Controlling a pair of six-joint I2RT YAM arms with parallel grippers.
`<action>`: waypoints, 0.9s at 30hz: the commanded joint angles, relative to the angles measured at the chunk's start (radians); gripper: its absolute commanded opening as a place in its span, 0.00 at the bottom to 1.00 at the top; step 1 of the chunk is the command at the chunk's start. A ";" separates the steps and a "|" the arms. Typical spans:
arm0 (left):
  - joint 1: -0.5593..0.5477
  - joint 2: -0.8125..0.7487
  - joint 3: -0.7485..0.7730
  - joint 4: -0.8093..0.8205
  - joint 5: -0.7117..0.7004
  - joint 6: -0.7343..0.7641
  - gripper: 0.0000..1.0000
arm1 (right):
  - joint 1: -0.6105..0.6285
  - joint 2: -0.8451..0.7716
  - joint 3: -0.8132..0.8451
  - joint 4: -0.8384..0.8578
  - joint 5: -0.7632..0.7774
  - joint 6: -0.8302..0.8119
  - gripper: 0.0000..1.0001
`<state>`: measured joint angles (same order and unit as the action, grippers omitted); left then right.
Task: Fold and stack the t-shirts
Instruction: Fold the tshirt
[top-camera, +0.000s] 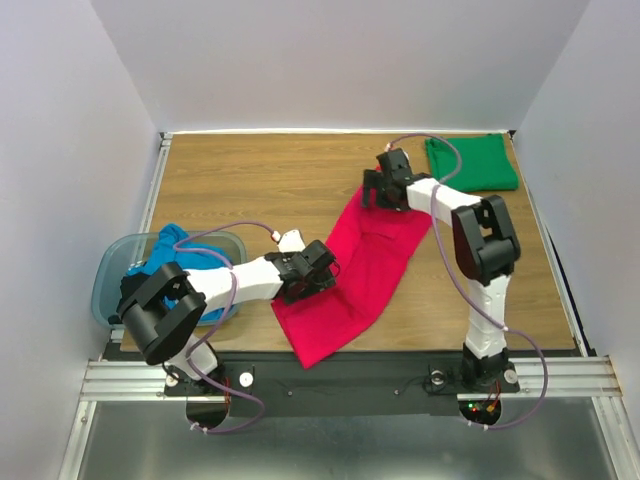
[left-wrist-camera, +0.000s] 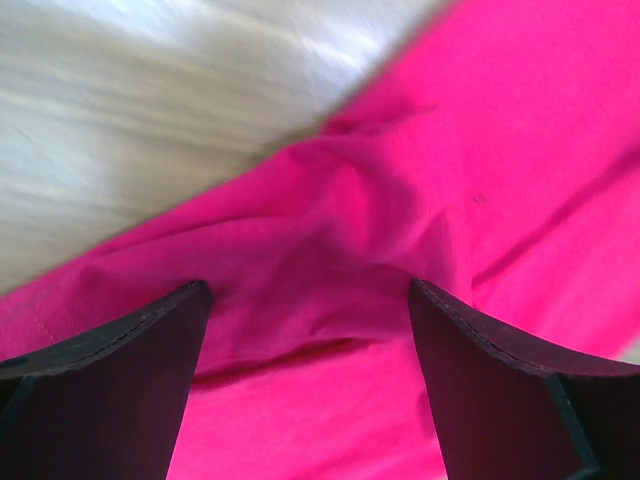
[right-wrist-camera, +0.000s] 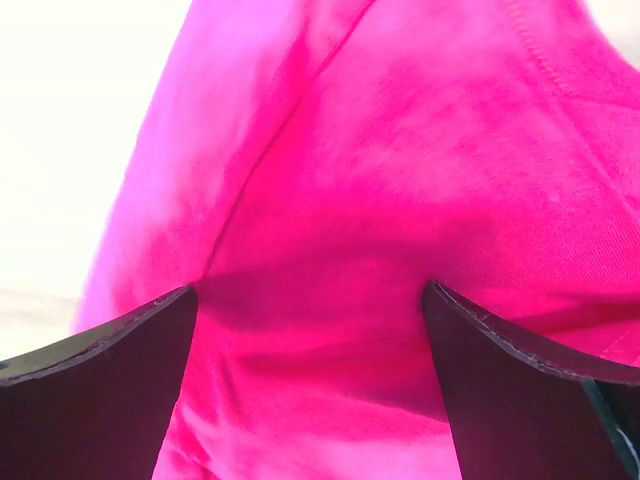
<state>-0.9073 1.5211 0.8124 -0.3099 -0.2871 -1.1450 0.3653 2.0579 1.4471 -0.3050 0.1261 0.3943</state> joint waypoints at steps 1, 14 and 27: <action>-0.062 0.077 -0.041 -0.072 0.158 -0.128 0.93 | 0.026 0.218 0.157 0.010 -0.212 -0.031 1.00; -0.114 0.197 0.103 -0.074 0.203 -0.162 0.93 | 0.011 0.625 0.838 -0.016 -0.097 -0.152 1.00; -0.217 0.157 0.194 -0.144 0.131 -0.159 0.93 | -0.002 0.570 0.940 -0.016 -0.172 -0.112 1.00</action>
<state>-1.0744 1.6737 0.9909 -0.3099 -0.1474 -1.2865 0.3721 2.6705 2.3707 -0.2531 0.0132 0.2684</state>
